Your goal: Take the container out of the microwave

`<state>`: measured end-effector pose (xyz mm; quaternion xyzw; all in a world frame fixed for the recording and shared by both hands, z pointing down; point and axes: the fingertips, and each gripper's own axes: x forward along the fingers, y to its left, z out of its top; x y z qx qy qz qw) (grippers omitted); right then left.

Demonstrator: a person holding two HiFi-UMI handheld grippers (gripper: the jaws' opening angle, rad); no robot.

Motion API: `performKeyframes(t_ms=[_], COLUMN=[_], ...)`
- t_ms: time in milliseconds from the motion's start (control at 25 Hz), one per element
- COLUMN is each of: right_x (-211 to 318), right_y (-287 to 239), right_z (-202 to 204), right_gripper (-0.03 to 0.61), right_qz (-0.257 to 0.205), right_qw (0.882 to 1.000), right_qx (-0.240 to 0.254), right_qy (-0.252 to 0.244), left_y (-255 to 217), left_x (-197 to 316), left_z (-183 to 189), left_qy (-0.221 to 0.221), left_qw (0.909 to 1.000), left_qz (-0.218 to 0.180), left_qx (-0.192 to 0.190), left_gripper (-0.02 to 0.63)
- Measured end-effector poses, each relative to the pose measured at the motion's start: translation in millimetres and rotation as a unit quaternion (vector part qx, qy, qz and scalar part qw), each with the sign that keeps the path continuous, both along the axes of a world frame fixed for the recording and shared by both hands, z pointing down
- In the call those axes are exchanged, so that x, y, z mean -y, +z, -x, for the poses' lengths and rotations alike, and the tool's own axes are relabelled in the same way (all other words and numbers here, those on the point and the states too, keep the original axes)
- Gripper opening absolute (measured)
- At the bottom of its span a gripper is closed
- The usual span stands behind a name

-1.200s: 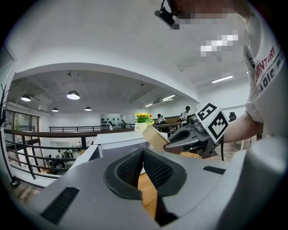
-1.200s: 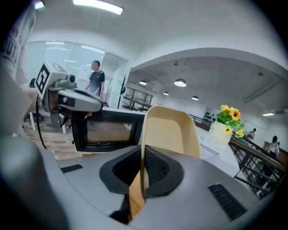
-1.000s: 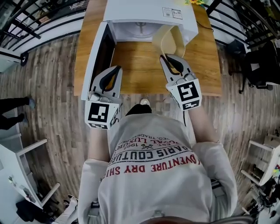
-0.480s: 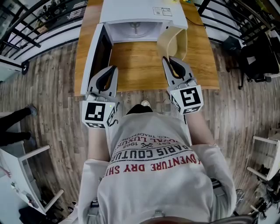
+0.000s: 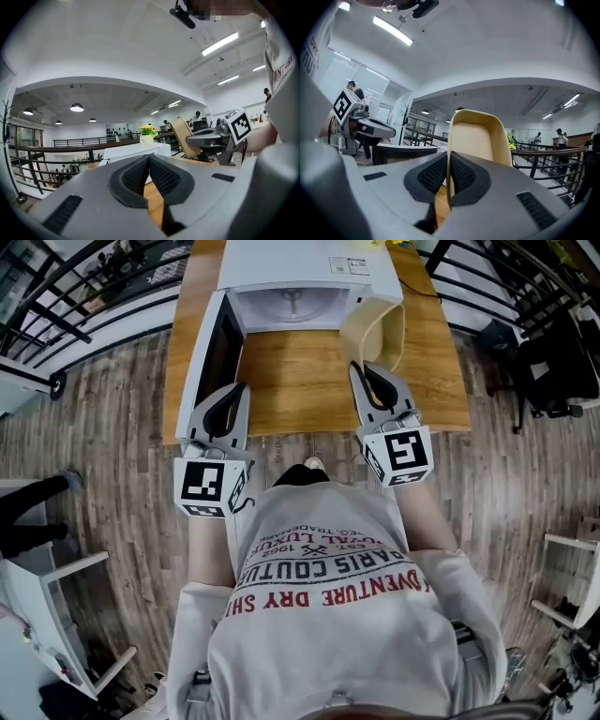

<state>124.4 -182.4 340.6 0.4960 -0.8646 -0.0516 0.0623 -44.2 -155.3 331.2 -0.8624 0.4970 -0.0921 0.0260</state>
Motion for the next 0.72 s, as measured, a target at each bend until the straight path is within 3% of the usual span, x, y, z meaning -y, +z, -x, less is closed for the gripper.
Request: performKeyframes(t_ms=[720], right_x=[-15], right_y=[-2], right_z=[-3], right_gripper=[0.034], right_qz=[0.007], right_qw=[1.0], right_qx=[0.006], right_qy=[-0.004], left_y=[-10], left_x=[-13], left_z=[-7], left_qy=[0.004], left_qw=[0.9999], left_qz=[-0.013], left_qx=[-0.001], left_gripper=[0.017])
